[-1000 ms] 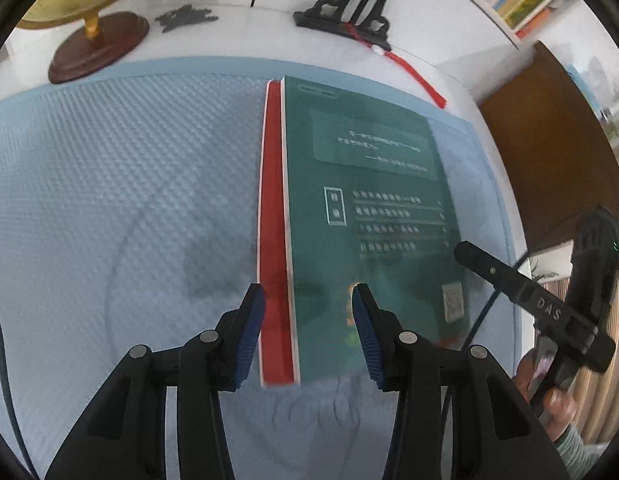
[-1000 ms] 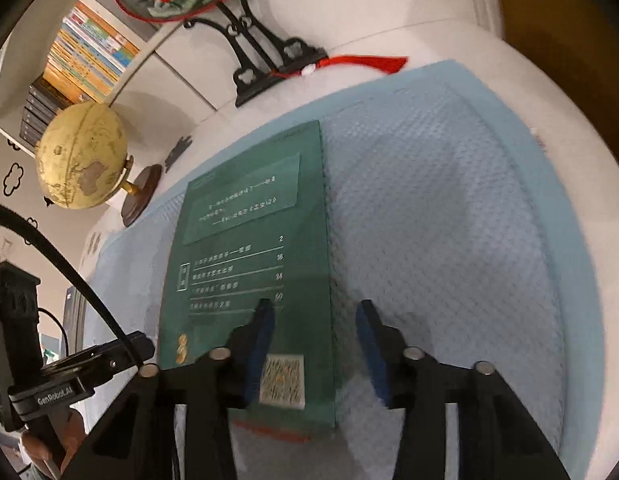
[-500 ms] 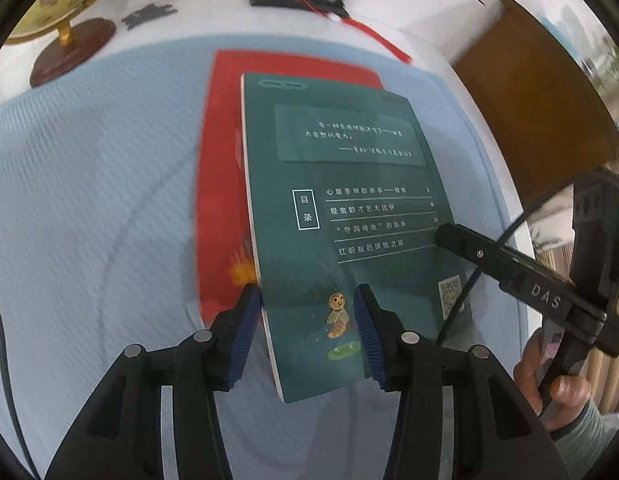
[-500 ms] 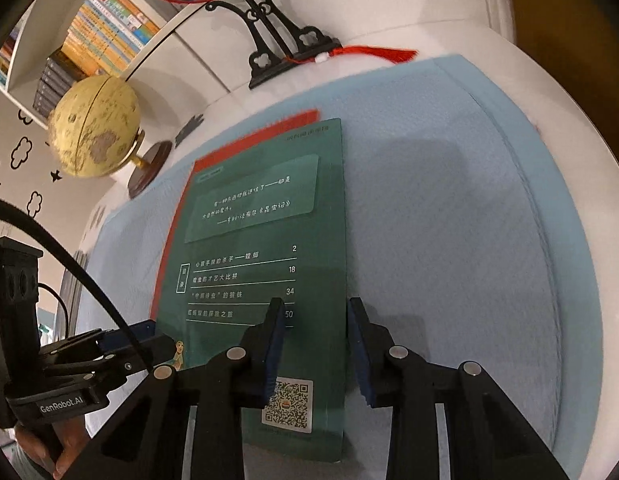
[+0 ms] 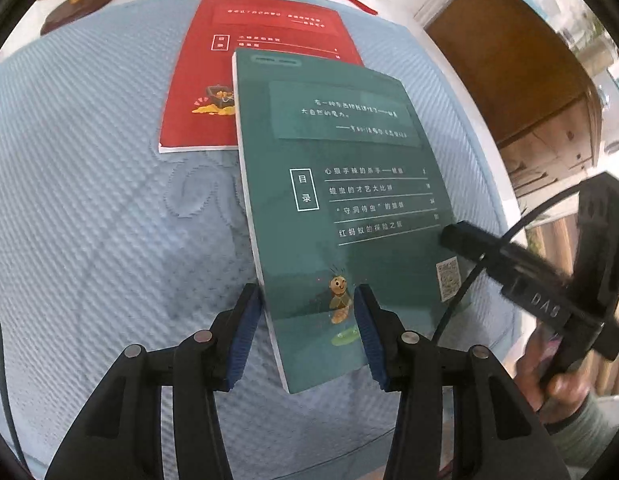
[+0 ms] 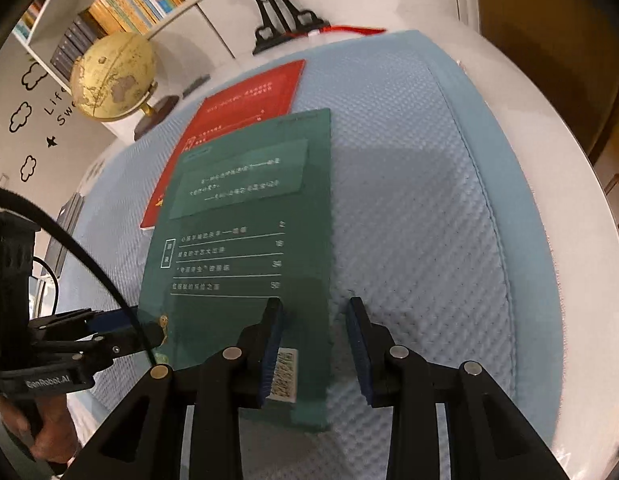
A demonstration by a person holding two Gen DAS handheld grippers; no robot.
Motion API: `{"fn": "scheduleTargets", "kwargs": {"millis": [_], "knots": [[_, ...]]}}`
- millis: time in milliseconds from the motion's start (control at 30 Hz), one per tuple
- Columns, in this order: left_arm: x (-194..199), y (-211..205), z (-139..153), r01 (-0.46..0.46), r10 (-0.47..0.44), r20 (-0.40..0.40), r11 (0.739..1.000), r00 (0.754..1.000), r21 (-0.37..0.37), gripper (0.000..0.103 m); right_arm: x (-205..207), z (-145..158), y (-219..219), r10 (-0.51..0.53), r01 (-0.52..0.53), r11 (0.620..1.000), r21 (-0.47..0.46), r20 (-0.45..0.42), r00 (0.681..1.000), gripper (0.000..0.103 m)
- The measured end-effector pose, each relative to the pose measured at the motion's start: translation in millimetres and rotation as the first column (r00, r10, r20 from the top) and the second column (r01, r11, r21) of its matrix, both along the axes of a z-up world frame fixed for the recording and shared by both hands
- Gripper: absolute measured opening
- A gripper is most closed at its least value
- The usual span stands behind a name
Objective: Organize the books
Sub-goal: 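Grip the green book edge with the right gripper and flip it cover-up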
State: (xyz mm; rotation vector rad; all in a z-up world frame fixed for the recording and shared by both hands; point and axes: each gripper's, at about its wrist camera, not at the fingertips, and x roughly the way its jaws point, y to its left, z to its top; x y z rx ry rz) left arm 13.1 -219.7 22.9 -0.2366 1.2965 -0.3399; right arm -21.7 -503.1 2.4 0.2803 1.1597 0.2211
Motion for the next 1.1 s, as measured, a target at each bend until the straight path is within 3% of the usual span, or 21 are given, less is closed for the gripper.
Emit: {"fn": "scheduleTargets", "kwargs": {"millis": [100,200,233,267,333,367,400,567,733,800,967,1067,1100], "knots": [[-2,5,-1,-0.019,0.019,-0.006,0.999,1.0,-0.028,0.044,-3,-1,-6,-0.036,0.037,0.997,0.066,-0.019,0.999,0.037],[-7,12,1,-0.031,0.031,0.004,0.999,1.0,-0.029,0.044,-7,-7,-31,-0.089,0.114,0.951,0.286,-0.099,0.991,0.037],[-8,14,0,-0.033,0.034,0.006,0.999,0.999,-0.038,0.044,-10,-12,-42,-0.102,0.147,0.908,0.392,-0.133,0.986,0.037],[-6,14,-1,-0.035,0.036,0.006,0.998,0.999,-0.05,0.045,-15,-15,-53,-0.101,0.169,0.841,0.515,-0.156,0.983,0.037],[-12,27,-2,-0.034,0.033,-0.017,0.992,0.999,-0.118,0.044,-22,-13,-61,-0.097,0.171,0.732,0.659,-0.148,0.984,0.037],[-13,32,-4,-0.021,0.014,-0.04,0.983,0.999,-0.185,0.045,-23,-9,-60,-0.087,0.154,0.698,0.699,-0.131,0.988,0.037],[-15,36,-7,-0.016,0.003,-0.06,0.976,0.998,-0.217,0.045,-24,-3,-57,-0.076,0.131,0.689,0.712,-0.109,0.991,0.037],[-19,40,-6,0.002,-0.014,-0.058,0.98,0.998,-0.199,0.044,-2,12,-19,-0.02,0.055,0.806,0.589,-0.066,0.998,0.037],[-29,44,6,0.034,-0.038,-0.028,0.99,0.999,-0.14,0.045,0,75,31,0.138,-0.166,0.855,0.492,0.092,0.986,0.037],[-36,56,11,0.011,-0.015,-0.023,0.991,1.0,-0.134,0.045,-5,92,59,0.199,-0.235,0.857,0.459,0.125,0.972,0.037],[-60,110,30,-0.095,0.098,0.023,0.99,0.995,-0.105,0.045,-14,106,127,0.322,-0.363,0.786,0.5,0.17,0.931,0.037],[-78,164,40,-0.235,0.235,0.063,0.972,0.97,-0.009,0.045,-15,97,163,0.4,-0.414,0.754,0.51,0.144,0.905,0.037],[-86,190,41,-0.307,0.302,0.073,0.95,0.95,0.063,0.045,-17,92,170,0.421,-0.426,0.752,0.503,0.13,0.898,0.037]]}}
